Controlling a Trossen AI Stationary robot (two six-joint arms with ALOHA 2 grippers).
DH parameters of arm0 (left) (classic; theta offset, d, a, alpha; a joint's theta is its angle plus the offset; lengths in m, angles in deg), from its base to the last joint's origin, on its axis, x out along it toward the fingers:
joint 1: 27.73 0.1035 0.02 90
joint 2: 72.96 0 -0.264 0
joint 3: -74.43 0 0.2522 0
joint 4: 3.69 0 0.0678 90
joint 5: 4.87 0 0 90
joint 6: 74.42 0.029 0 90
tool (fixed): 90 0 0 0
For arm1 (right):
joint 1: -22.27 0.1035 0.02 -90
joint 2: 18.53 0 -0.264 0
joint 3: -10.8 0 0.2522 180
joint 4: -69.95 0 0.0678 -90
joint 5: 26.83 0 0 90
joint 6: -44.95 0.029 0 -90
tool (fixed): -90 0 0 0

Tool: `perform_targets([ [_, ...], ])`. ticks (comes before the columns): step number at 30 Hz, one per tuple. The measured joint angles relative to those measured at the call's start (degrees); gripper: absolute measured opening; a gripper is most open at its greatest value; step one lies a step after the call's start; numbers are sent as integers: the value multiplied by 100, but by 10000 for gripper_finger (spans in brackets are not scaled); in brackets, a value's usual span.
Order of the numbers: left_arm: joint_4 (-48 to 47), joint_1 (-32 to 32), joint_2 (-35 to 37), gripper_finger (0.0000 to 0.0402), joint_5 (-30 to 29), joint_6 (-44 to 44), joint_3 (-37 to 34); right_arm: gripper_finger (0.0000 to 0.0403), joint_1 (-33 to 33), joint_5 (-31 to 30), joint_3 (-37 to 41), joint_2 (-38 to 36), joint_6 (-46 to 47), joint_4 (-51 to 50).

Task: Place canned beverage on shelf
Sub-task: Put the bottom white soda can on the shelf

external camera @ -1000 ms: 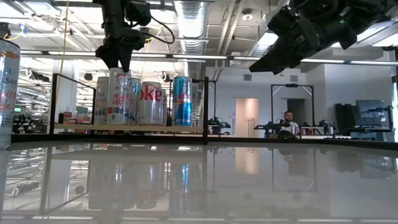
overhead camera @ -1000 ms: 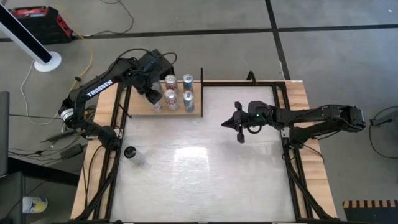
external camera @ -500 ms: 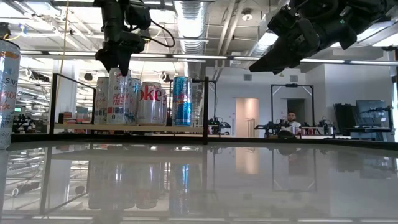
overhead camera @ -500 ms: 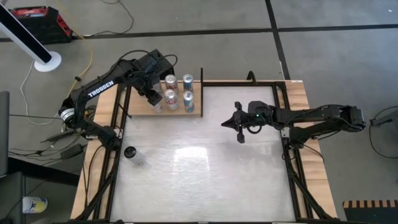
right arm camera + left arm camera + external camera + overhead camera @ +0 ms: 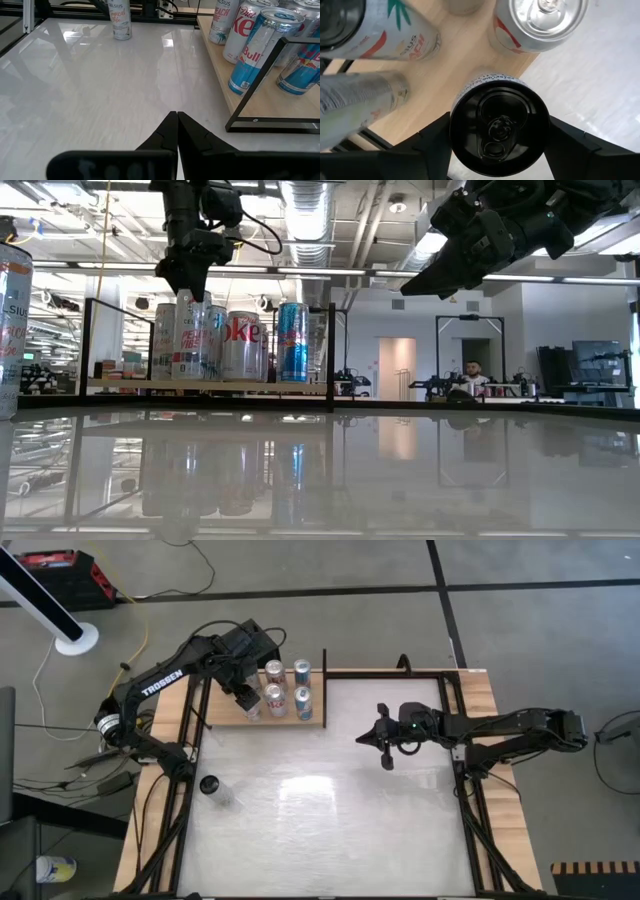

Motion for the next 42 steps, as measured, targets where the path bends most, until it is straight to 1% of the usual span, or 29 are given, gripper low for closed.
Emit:
perform_targets([
  [3, 2, 0, 0, 239, 12, 405, 0, 27, 0, 0, 0, 0, 0, 0],
  [10, 9, -1, 2, 246, 36, 1648, 2, 27, 0, -2, 0, 0, 8, 0],
  [16, 7, -1, 2, 246, 75, 2418, 4, 27, 0, -4, 0, 0, 48, 0],
  [37, 4, 2, 4, 247, 129, 3546, 4, 27, 0, -13, 0, 0, 63, 0],
  [42, -7, 0, 4, 247, 101, 3672, 4, 27, 0, -13, 0, 0, 63, 0],
])
